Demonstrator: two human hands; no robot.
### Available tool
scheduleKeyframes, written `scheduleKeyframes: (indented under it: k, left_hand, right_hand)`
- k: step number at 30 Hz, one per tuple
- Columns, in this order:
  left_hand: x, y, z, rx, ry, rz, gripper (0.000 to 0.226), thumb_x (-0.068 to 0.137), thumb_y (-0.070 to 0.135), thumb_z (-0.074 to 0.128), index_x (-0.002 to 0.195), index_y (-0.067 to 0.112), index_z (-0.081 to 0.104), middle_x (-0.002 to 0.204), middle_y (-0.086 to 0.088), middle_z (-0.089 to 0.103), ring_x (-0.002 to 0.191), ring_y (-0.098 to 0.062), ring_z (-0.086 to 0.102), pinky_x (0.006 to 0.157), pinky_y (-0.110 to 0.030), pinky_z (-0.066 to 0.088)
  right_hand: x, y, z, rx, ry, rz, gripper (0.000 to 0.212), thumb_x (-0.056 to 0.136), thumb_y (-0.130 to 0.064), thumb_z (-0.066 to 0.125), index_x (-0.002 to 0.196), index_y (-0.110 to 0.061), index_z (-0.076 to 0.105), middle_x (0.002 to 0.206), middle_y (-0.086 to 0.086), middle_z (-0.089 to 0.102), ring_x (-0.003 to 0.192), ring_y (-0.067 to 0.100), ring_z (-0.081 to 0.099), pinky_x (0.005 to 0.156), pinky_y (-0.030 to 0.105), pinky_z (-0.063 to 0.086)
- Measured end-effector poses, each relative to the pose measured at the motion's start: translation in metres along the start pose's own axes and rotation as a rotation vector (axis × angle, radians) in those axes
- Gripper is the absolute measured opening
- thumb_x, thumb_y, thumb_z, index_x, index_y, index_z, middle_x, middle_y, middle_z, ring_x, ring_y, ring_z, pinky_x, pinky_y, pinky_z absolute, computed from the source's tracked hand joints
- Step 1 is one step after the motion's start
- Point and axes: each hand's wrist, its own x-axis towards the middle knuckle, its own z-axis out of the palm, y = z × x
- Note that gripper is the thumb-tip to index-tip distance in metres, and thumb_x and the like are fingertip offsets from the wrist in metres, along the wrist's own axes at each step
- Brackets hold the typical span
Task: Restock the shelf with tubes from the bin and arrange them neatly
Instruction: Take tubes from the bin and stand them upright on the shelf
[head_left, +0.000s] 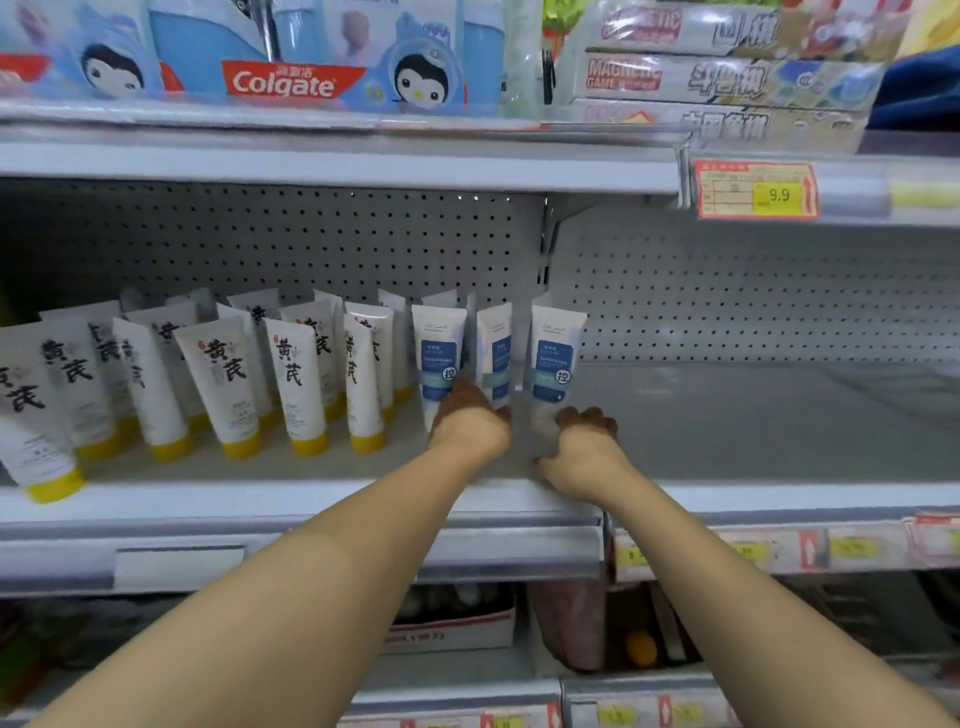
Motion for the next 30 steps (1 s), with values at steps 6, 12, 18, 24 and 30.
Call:
scheduleKeyframes:
  k: [6,12,18,24,30]
  left_hand:
    - [-0.029,-0.016,-0.059,0.044,0.081,0.101,0.033,0.09,0.03,0.055,0.114,0.007,0.053,0.113,-0.015,0.062,0.101,-0.033,0.06,0.081,-0.036,0.05]
    - [-0.053,-0.063,-0.137,0.077,0.151,0.097,0.038,0.088,0.032,0.056,0.117,0.009,0.048,0.116,-0.013,0.059,0.107,-0.035,0.056,0.09,-0.041,0.049]
    - [-0.081,-0.143,-0.221,0.204,0.211,0.016,0.031,0.089,0.028,0.054,0.113,0.011,0.05,0.112,-0.009,0.061,0.104,-0.031,0.057,0.085,-0.039,0.049]
    - [-0.129,-0.251,-0.296,0.33,0.222,-0.192,0.034,0.089,0.032,0.054,0.118,0.016,0.047,0.122,-0.011,0.055,0.11,-0.032,0.054,0.084,-0.037,0.044]
    - [-0.199,-0.366,-0.356,0.387,0.143,-0.367,0.036,0.087,0.034,0.057,0.116,0.013,0.05,0.121,-0.013,0.056,0.111,-0.033,0.055,0.09,-0.039,0.048]
  right_hand:
    - [-0.05,-0.043,0.004,-0.045,0.022,-0.113,0.067,0.079,-0.038,0.064,0.133,-0.009,0.038,0.133,0.019,0.038,0.124,0.037,0.033,0.103,0.039,0.035]
    - [-0.09,-0.118,0.022,-0.041,0.001,-0.239,0.07,0.083,-0.039,0.063,0.139,-0.01,0.033,0.141,0.014,0.029,0.133,0.032,0.023,0.108,0.038,0.03]
    - [-0.133,-0.207,0.053,-0.065,-0.035,-0.397,0.069,0.083,-0.037,0.063,0.139,-0.01,0.032,0.141,0.014,0.029,0.133,0.032,0.022,0.109,0.037,0.03]
    - [-0.184,-0.296,0.104,-0.041,-0.159,-0.542,0.065,0.087,-0.034,0.06,0.14,-0.012,0.029,0.141,0.012,0.026,0.133,0.031,0.019,0.108,0.039,0.032]
    - [-0.239,-0.378,0.163,-0.062,-0.281,-0.66,0.062,0.084,-0.037,0.062,0.134,-0.012,0.034,0.137,0.012,0.029,0.13,0.032,0.024,0.106,0.039,0.033]
